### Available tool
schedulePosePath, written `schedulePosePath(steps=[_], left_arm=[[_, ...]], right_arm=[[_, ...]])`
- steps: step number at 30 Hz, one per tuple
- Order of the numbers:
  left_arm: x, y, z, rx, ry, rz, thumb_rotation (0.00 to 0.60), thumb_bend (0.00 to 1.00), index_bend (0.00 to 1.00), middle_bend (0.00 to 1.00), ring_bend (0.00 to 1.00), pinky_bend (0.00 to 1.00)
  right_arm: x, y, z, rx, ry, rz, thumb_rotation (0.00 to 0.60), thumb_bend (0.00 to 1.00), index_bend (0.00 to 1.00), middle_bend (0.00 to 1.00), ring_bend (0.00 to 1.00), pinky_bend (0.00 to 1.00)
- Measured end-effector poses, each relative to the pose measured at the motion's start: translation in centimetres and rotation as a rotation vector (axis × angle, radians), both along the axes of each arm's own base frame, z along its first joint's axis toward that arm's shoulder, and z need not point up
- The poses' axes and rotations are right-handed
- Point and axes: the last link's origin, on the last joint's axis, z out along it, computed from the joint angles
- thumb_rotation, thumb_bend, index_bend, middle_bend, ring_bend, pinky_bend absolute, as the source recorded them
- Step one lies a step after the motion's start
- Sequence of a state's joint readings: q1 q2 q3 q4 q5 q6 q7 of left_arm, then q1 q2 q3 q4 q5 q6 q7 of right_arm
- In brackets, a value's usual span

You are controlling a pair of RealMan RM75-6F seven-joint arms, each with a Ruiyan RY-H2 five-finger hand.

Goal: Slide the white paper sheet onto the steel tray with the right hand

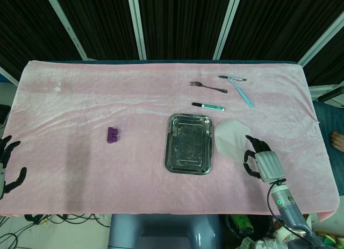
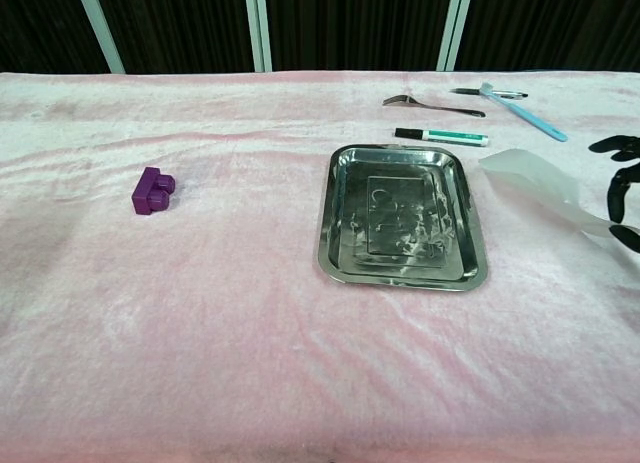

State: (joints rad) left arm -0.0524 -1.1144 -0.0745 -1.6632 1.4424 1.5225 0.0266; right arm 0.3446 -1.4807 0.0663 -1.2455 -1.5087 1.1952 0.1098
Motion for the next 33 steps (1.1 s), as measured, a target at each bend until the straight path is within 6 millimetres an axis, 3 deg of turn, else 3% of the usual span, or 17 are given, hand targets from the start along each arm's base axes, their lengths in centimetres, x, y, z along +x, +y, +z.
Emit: schedulePosePath(steps=[15,24,33], left_arm=[[0.0,-0.1,0.1,0.009,-0.004,0.004,0.6,0.39,0.15,0.04,0.0,0.0],[-0.1,-0.1,0.1,0.01,-0.006,0.009,0.6,0.39,0.15,0.04,0.0,0.0],[-0.2,0.0,0.2,0.017,-0.01,0.016,0.6,0.39,0.15,0.04,0.0,0.0]], right_arm=[[4.9,-0.9,-2.9,-0.002,0.097,0.17,0.6,0.37,0.79,0.09,0.12,0.16],[6.5,-1.4,-3.9,-0.019,0.144,0.207,0.6,0.37,0.79,0.08,0.12,0.16],[7.7,-0.9,-5.1,0.017,0.222,0.14,0.6,0.37,0.8,0.08,0.12,0.16]])
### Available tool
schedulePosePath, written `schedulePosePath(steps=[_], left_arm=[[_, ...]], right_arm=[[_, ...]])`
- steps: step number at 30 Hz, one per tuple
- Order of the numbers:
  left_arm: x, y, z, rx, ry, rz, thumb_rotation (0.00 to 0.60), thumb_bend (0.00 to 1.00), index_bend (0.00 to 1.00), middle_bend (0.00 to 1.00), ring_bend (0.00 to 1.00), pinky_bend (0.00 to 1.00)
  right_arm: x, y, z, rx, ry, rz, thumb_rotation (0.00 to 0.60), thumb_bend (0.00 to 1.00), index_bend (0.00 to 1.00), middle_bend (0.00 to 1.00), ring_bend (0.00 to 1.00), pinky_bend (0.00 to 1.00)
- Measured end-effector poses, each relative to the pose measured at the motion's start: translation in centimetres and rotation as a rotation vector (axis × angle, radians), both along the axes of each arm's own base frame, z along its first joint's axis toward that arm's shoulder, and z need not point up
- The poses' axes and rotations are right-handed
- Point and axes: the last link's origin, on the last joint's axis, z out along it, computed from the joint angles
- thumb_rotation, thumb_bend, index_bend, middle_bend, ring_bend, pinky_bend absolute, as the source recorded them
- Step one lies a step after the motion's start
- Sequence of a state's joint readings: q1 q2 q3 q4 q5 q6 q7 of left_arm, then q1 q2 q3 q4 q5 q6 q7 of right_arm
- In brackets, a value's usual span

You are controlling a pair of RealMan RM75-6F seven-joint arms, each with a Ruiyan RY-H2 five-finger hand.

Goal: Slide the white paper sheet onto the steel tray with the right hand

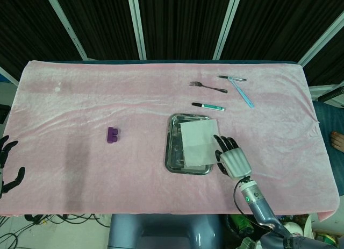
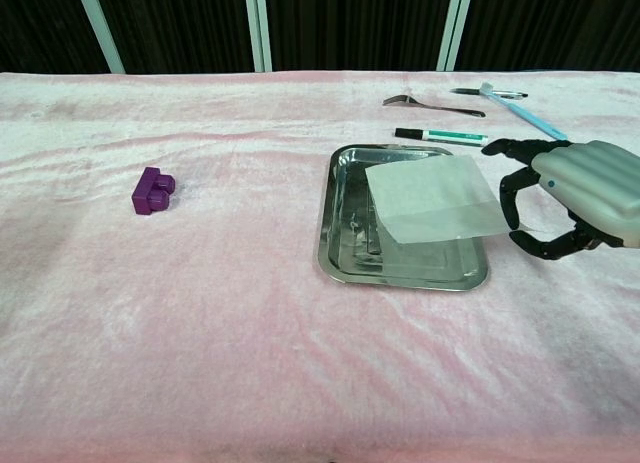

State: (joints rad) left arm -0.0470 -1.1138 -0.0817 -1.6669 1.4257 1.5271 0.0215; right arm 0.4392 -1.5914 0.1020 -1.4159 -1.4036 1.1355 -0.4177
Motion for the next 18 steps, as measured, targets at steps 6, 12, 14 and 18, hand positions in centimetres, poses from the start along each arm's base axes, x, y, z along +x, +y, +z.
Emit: schedulePosePath(steps=[6,12,14,18], left_arm=[[-0.1,0.0,0.0,-0.002,0.002,0.004,0.6,0.39,0.15,0.04,0.0,0.0],[-0.1,0.0,0.0,0.0,0.001,0.007,0.6,0.39,0.15,0.04,0.0,0.0],[-0.1,0.0,0.0,0.0,0.001,0.008,0.6,0.39,0.15,0.04,0.0,0.0],[-0.1,0.0,0.1,0.001,0.002,0.009,0.6,0.39,0.15,0.04,0.0,0.0]], right_arm=[[1.4,1.0,-0.8,0.033,0.024,-0.053,0.6,0.37,0.81,0.08,0.12,0.16],[3.0,1.1,-1.4,0.046,-0.001,-0.103,0.6,0.38,0.81,0.08,0.12,0.16],[3.3,1.0,-1.6,0.048,-0.005,-0.116,0.6,0.39,0.81,0.08,0.12,0.16],[3.7,0.7,-1.8,0.053,-0.022,-0.155,0.6,0.39,0.81,0.08,0.12,0.16]])
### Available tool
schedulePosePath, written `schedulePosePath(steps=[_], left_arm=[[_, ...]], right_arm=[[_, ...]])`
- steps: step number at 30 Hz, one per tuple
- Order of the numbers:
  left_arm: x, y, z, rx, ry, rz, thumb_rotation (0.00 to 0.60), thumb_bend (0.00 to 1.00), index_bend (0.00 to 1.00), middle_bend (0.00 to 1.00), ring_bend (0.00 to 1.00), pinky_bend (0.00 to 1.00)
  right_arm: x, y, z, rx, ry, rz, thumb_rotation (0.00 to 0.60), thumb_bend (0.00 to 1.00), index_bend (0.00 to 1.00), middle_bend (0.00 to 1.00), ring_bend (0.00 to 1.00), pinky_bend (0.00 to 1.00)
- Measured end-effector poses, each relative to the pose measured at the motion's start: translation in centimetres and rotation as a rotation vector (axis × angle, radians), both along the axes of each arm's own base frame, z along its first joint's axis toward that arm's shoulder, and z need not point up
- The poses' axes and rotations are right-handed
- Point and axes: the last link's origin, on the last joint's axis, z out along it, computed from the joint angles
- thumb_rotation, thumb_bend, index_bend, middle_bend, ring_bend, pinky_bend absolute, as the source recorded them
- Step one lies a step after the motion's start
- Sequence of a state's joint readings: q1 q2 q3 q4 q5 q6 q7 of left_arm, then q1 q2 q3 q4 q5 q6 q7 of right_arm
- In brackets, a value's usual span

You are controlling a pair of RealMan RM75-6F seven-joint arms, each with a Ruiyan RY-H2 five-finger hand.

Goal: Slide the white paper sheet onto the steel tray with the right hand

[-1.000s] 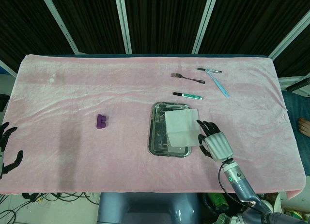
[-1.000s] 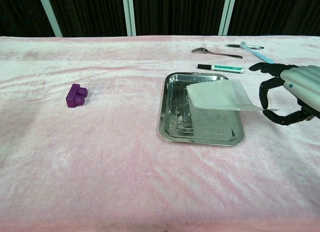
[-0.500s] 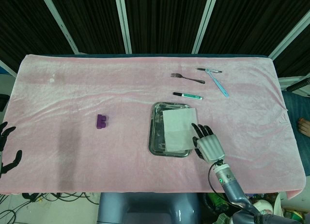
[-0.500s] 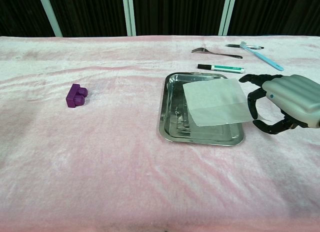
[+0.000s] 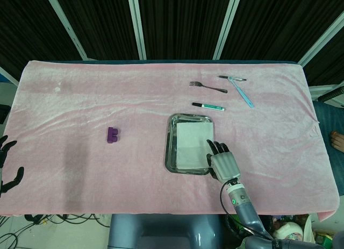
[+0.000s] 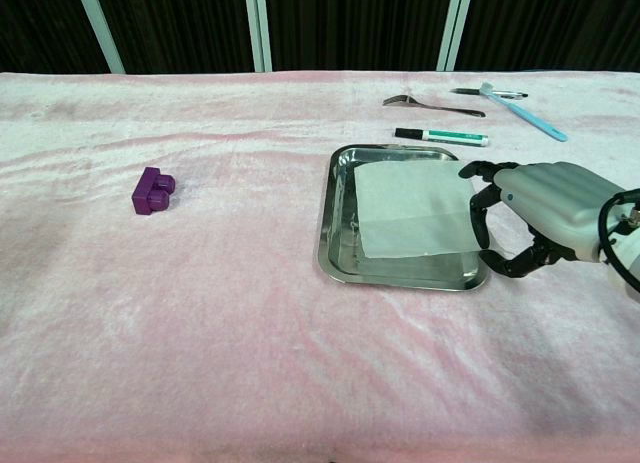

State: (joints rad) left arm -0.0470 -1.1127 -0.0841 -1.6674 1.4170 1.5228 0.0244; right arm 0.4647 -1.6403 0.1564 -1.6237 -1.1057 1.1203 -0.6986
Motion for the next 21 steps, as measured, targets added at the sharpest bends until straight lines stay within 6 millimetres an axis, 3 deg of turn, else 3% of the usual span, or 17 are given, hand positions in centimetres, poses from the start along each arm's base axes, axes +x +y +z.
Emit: schedulePosePath(steps=[21], left_arm=[[0.0,-0.1,0.0,0.002,0.0,0.003,0.6,0.39,0.15,0.04,0.0,0.0]], right_arm=[[1.9,-1.3,-1.0,0.039,-0.008,-0.079,0.6,0.39,0.81,0.08,0.12,0.16]])
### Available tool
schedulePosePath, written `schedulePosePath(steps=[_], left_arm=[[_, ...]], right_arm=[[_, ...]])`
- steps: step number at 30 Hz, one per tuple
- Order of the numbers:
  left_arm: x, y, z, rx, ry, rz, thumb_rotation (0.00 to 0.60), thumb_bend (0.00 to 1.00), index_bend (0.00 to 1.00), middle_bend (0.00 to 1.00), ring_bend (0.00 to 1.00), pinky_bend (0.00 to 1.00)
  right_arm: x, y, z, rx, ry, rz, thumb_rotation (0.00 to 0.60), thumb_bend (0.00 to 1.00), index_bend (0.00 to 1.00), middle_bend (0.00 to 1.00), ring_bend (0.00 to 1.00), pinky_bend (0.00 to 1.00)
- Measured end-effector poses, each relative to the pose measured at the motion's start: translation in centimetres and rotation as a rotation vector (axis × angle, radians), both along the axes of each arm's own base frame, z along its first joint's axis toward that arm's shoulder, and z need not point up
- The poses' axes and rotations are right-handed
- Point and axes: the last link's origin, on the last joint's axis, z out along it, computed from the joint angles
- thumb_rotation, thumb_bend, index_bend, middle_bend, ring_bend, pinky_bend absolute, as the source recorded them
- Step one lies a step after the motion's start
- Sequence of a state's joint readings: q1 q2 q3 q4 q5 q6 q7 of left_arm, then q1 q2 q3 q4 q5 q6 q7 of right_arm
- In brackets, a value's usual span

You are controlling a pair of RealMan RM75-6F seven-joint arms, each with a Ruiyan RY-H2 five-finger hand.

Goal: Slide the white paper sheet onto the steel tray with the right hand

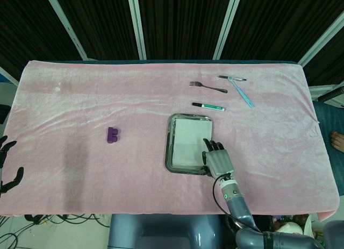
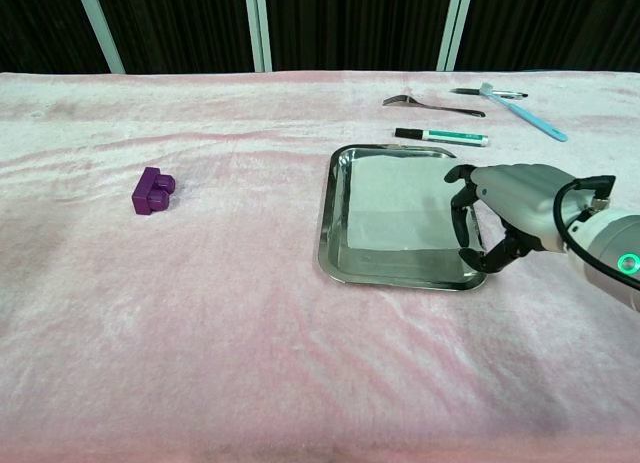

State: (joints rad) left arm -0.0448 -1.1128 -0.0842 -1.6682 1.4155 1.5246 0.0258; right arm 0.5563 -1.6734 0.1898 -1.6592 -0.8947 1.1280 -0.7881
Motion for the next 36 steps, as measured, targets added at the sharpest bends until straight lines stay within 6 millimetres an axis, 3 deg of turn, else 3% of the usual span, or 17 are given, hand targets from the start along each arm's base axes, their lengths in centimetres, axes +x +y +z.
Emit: schedulePosePath(steps=[36], left_arm=[[-0.02,0.03,0.05,0.0,-0.003,0.001,0.6,0.39,0.15,0.04,0.0,0.0]], right_arm=[[-0.75,-0.18,-0.78,0.019,0.02,-0.015,0.6,0.4,0.81,0.08,0.12,0.16]])
